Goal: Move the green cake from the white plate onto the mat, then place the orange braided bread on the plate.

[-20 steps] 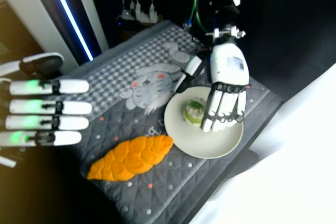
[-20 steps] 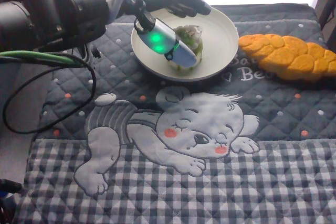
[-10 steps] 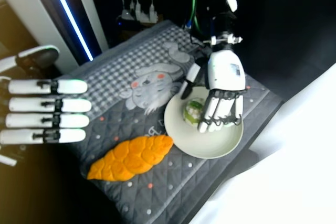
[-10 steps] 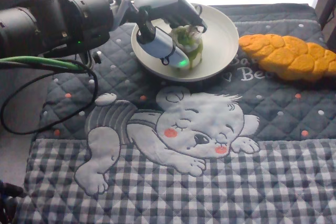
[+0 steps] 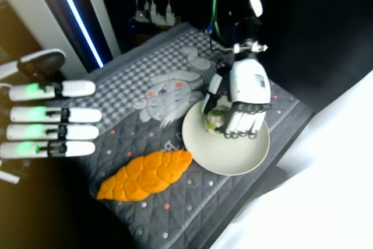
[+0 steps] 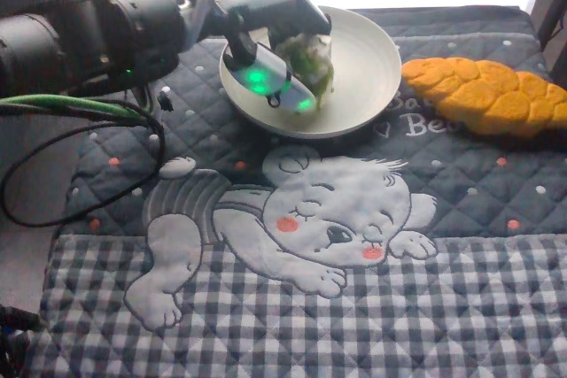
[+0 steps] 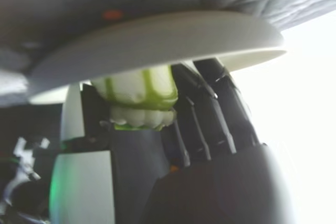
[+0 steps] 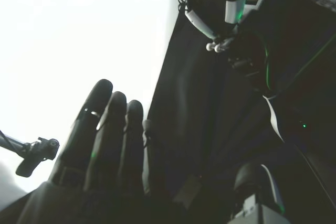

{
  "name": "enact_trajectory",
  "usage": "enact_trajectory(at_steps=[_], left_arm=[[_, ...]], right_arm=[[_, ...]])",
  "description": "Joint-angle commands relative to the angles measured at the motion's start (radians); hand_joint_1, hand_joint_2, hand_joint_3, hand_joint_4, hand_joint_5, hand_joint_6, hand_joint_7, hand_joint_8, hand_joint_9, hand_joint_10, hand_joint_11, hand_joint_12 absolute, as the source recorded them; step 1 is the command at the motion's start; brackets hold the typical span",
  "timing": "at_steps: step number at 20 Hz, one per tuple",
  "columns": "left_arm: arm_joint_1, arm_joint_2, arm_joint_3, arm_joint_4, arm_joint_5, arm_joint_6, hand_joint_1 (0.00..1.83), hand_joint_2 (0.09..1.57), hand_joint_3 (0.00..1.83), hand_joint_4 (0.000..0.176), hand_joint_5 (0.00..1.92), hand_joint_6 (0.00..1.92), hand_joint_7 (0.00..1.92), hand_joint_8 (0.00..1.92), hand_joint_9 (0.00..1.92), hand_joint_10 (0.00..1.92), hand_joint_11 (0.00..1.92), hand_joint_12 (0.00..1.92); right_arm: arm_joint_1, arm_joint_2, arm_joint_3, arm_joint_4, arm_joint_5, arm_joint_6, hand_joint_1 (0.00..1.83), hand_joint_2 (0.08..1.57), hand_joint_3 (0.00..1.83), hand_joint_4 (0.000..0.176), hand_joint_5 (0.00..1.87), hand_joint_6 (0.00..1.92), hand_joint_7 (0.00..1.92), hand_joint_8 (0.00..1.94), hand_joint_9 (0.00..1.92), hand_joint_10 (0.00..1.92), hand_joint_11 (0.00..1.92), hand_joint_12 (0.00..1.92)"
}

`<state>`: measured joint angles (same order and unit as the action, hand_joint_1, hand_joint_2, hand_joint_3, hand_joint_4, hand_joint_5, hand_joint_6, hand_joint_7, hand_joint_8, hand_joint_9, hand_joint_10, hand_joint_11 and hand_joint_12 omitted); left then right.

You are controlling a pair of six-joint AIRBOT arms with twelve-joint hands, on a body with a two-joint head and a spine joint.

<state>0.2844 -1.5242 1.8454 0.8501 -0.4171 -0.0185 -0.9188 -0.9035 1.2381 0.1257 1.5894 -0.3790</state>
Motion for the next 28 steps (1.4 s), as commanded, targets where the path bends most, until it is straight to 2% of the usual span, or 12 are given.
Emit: enact_trajectory(at_steps=[1,6,7,10,13,15,18,19,23,26,27,28], left_arm=[[-0.016,0.022,-0.001,-0.051,-0.127,-0.020,1.17,1.20,0.00,0.000,0.87,1.24,0.76,1.25,0.77,0.63,0.40,1.28],[-0.039,0.173,-0.133,-0.007,-0.278,-0.129,1.21,1.13,0.00,0.018,0.97,1.06,0.91,1.03,0.91,0.34,0.50,1.11],[-0.039,0.198,-0.160,0.003,-0.302,-0.130,1.33,1.11,0.01,0.000,0.99,1.02,0.93,0.98,0.91,0.99,0.66,1.15],[-0.036,0.272,-0.252,0.038,-0.364,-0.129,1.37,1.12,0.00,0.000,0.94,1.09,0.91,1.02,0.88,1.15,0.73,0.96],[-0.033,0.305,-0.318,0.103,-0.383,-0.129,1.24,1.08,0.00,0.020,1.05,0.93,1.06,0.80,1.02,0.38,0.69,1.10],[-0.022,0.310,-0.346,0.132,-0.399,-0.129,1.24,1.07,0.00,0.024,1.07,0.90,1.07,0.79,1.09,0.29,0.76,1.06],[0.001,0.311,-0.374,0.157,-0.413,-0.130,1.23,1.10,0.00,0.004,1.02,1.01,1.02,0.85,1.08,0.22,0.63,1.14],[0.014,0.310,-0.388,0.169,-0.416,-0.130,1.23,1.08,0.00,0.030,1.04,0.90,1.07,0.85,1.14,0.27,0.71,1.22],[0.039,0.302,-0.427,0.217,-0.418,-0.131,1.22,1.11,0.00,0.026,0.99,0.99,0.98,0.97,1.00,0.42,0.72,1.12],[0.063,0.287,-0.433,0.241,-0.408,-0.131,1.23,1.10,0.00,0.019,1.01,0.99,1.03,0.85,1.06,0.25,0.72,1.02],[0.072,0.283,-0.433,0.241,-0.405,-0.131,1.34,1.11,0.00,0.000,0.96,1.08,1.02,0.81,0.91,1.01,0.72,1.02],[0.079,0.280,-0.433,0.240,-0.403,-0.131,1.36,1.13,0.00,0.000,0.92,1.16,0.99,0.85,0.84,1.20,0.70,1.04]], right_arm=[[0.009,0.007,0.001,0.035,0.121,0.004,0.16,0.91,0.00,0.063,0.17,0.01,0.35,0.01,0.37,0.01,0.20,0.81],[0.009,0.007,-0.001,0.036,0.120,0.004,0.19,0.94,0.00,0.035,0.18,0.00,0.32,0.00,0.33,0.00,0.11,0.90],[0.009,0.007,-0.001,0.037,0.121,0.004,0.19,0.93,0.00,0.035,0.18,0.00,0.32,0.00,0.33,0.00,0.10,0.95],[0.009,0.007,-0.003,0.041,0.121,0.004,0.24,0.92,0.00,0.044,0.18,0.00,0.34,0.01,0.32,0.00,0.08,0.97],[0.009,0.007,-0.003,0.042,0.120,0.004,0.28,0.96,0.00,0.023,0.17,0.00,0.35,0.00,0.33,0.00,0.01,1.17],[0.009,0.007,-0.004,0.042,0.120,0.004,0.29,0.94,0.00,0.000,0.10,0.00,0.36,0.01,0.36,0.01,0.02,1.20],[0.009,0.007,-0.005,0.043,0.120,0.004,0.30,0.92,0.00,0.000,0.09,0.01,0.38,0.01,0.38,0.02,0.03,1.21],[0.009,0.005,-0.005,0.043,0.120,0.004,0.28,0.94,0.00,0.000,0.12,0.00,0.40,0.01,0.40,0.01,0.05,1.19],[0.009,0.003,-0.005,0.047,0.120,0.004,0.29,0.93,0.00,0.026,0.15,0.00,0.41,0.00,0.39,0.00,0.05,1.16],[0.009,0.003,-0.006,0.047,0.120,0.004,0.28,0.93,0.00,0.004,0.12,0.00,0.39,0.00,0.38,0.00,0.05,1.16],[0.009,0.003,-0.006,0.047,0.120,0.004,0.26,0.94,0.01,0.003,0.14,0.01,0.40,0.00,0.38,0.00,0.06,1.17],[0.009,0.003,-0.007,0.047,0.120,0.004,0.27,0.94,0.00,0.003,0.14,0.01,0.40,0.00,0.38,0.00,0.05,1.17]])
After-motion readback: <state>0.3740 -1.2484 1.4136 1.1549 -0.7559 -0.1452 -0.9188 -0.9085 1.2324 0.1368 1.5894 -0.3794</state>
